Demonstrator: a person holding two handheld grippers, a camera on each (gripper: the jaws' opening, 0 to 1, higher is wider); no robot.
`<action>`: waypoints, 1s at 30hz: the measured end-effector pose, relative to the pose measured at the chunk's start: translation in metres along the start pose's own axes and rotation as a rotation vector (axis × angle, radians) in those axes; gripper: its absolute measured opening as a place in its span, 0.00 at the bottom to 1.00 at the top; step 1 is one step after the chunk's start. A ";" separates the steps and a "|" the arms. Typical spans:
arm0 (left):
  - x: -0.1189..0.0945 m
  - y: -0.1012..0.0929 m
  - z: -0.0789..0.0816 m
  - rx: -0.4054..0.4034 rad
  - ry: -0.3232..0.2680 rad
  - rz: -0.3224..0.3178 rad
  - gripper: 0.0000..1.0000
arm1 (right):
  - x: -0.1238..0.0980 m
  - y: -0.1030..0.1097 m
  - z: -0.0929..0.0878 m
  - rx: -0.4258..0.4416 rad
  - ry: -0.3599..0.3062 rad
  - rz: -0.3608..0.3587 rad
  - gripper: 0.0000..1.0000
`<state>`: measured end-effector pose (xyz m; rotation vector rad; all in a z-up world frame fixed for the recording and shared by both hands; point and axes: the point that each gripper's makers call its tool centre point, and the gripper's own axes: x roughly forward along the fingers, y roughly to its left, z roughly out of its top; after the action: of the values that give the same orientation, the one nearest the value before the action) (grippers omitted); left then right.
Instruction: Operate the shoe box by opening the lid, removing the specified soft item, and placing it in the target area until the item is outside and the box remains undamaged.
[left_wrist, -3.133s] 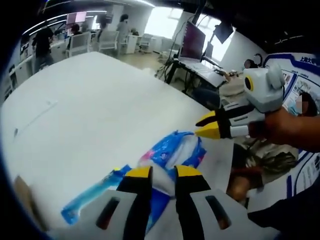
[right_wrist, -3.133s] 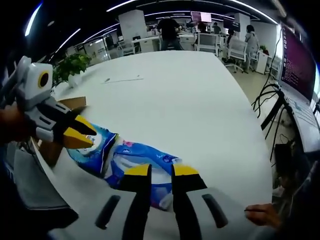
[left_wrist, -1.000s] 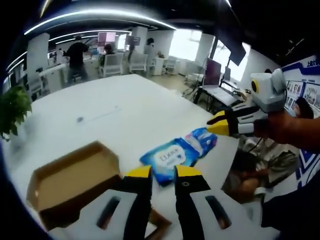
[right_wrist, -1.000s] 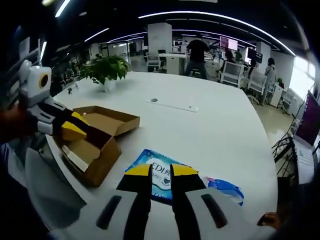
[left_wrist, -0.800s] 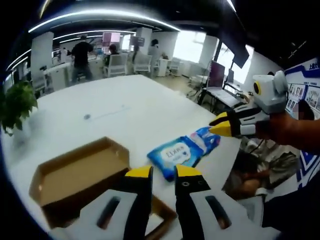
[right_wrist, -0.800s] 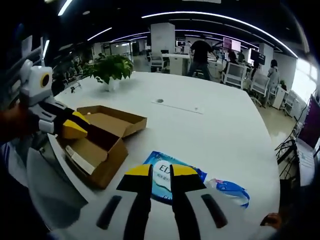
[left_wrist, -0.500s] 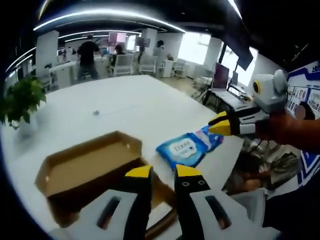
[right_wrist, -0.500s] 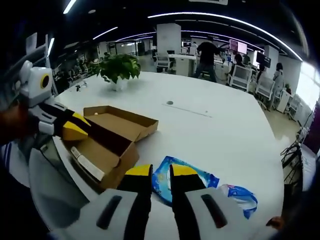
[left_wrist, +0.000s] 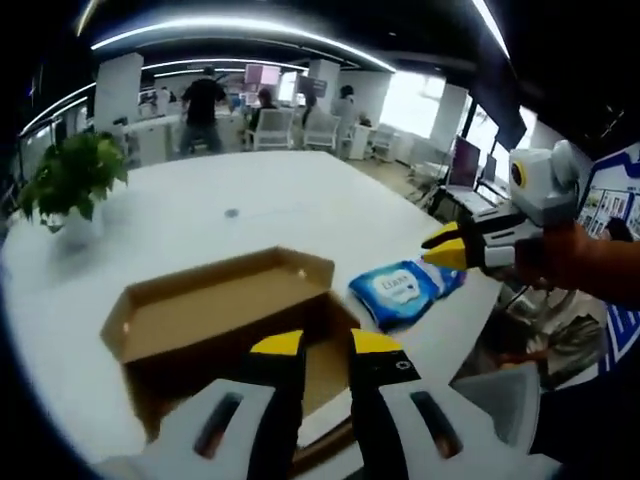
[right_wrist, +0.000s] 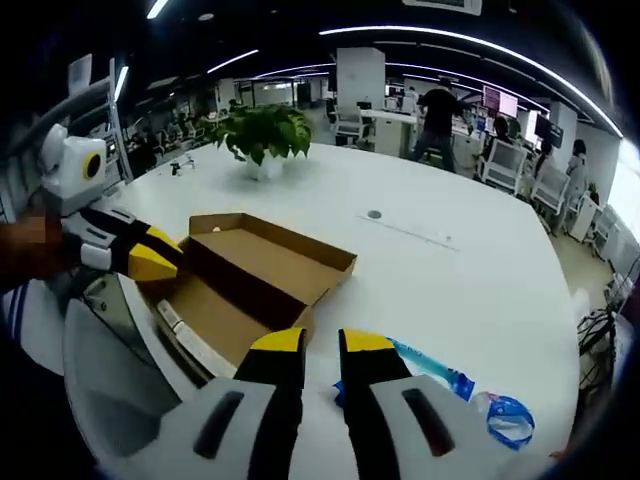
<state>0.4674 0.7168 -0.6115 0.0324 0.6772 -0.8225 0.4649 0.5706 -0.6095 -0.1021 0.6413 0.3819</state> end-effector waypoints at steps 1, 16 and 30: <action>-0.002 0.003 -0.001 -0.003 0.000 0.004 0.14 | 0.003 0.003 0.001 -0.002 0.002 0.007 0.12; -0.017 0.041 -0.015 -0.055 -0.004 0.055 0.14 | 0.028 0.030 0.006 -0.030 0.027 0.054 0.12; -0.021 0.055 -0.038 -0.091 0.030 0.076 0.14 | 0.047 0.063 -0.004 -0.059 0.066 0.125 0.12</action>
<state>0.4741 0.7794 -0.6414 -0.0119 0.7368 -0.7183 0.4737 0.6432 -0.6394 -0.1313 0.7034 0.5195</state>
